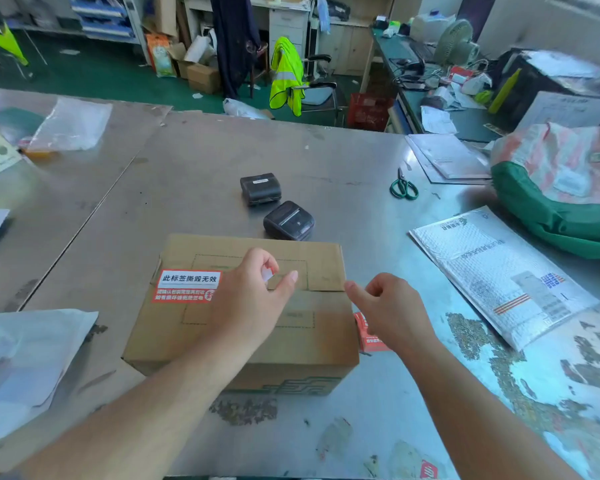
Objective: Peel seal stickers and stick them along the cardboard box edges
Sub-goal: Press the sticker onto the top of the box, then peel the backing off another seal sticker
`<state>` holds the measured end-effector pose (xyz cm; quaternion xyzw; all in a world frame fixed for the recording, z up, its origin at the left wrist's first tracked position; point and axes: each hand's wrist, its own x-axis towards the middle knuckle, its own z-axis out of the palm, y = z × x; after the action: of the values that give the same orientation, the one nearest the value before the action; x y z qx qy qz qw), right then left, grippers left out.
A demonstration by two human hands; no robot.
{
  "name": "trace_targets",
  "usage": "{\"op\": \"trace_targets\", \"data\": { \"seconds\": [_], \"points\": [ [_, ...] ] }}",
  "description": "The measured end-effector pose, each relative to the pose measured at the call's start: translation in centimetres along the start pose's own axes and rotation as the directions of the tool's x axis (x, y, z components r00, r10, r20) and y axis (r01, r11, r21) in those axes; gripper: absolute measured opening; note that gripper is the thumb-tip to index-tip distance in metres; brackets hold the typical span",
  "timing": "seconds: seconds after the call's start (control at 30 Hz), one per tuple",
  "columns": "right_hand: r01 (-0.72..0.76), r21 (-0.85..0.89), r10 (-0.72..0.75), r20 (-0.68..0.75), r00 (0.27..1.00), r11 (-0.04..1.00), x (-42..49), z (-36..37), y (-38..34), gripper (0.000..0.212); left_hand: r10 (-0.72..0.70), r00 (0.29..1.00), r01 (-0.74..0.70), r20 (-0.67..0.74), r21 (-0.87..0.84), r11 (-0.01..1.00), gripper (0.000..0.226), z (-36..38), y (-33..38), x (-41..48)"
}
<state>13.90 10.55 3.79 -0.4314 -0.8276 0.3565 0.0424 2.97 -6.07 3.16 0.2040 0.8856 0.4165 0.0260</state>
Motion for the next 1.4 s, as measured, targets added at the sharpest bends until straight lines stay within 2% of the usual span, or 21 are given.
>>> {"op": "trace_targets", "data": {
  "seconds": [0.1, 0.2, 0.4, 0.7, 0.87, 1.0, 1.17, 1.27, 1.4],
  "points": [
    [-0.08, 0.04, 0.082, -0.06, 0.995, 0.996, 1.3, -2.1, 4.1, 0.041, 0.031, 0.994, -0.032, 0.101, 0.006, 0.999, 0.027, 2.8, 2.1, -0.6],
    [-0.155, 0.05, 0.158, -0.066, 0.985, 0.987, 2.2, -3.1, 7.2, 0.033, 0.079, 0.989, -0.083, 0.123, 0.031, 0.996, 0.027, 4.8, 3.8, -0.9],
    [-0.275, 0.107, 0.275, 0.016, 0.961, 0.955, 3.8, -3.2, 12.7, 0.034, 0.131, 0.982, -0.149, 0.135, 0.133, 0.98, 0.028, 7.6, 5.1, -1.1],
    [-0.414, 0.019, 0.41, 0.105, 0.906, 0.91, 8.0, 1.7, 17.2, 0.048, 0.126, 0.986, -0.143, 0.107, 0.173, 0.974, 0.029, 8.9, 4.5, -1.2],
    [-0.481, 0.068, 0.478, 0.056, 0.877, 0.874, 9.6, 3.5, 17.6, 0.058, 0.09, 0.991, -0.101, 0.097, 0.116, 0.988, 0.028, 8.9, 4.2, -1.2],
    [-0.491, 0.063, 0.49, 0.023, 0.871, 0.869, 10.2, 4.1, 17.9, 0.048, 0.107, 0.99, -0.119, 0.087, 0.139, 0.983, 0.027, 9.0, 4.1, -1.2],
    [-0.508, 0.085, 0.505, 0.054, 0.861, 0.857, 10.4, 3.3, 18.0, 0.035, 0.089, 0.993, -0.098, 0.072, 0.13, 0.987, 0.026, 9.1, 4.1, -1.0],
    [-0.527, 0.201, 0.524, 0.071, 0.849, 0.826, 10.3, 2.9, 18.2, 0.037, 0.069, 0.996, -0.073, 0.06, 0.081, 0.994, 0.025, 9.0, 4.1, -1.1],
    [-0.431, 0.5, 0.447, 0.097, 0.889, 0.751, 8.8, 0.9, 16.6, 0.021, 0.063, 0.995, -0.063, 0.082, -0.011, 0.998, 0.018, 8.4, 4.6, -1.2]
  ]
}}
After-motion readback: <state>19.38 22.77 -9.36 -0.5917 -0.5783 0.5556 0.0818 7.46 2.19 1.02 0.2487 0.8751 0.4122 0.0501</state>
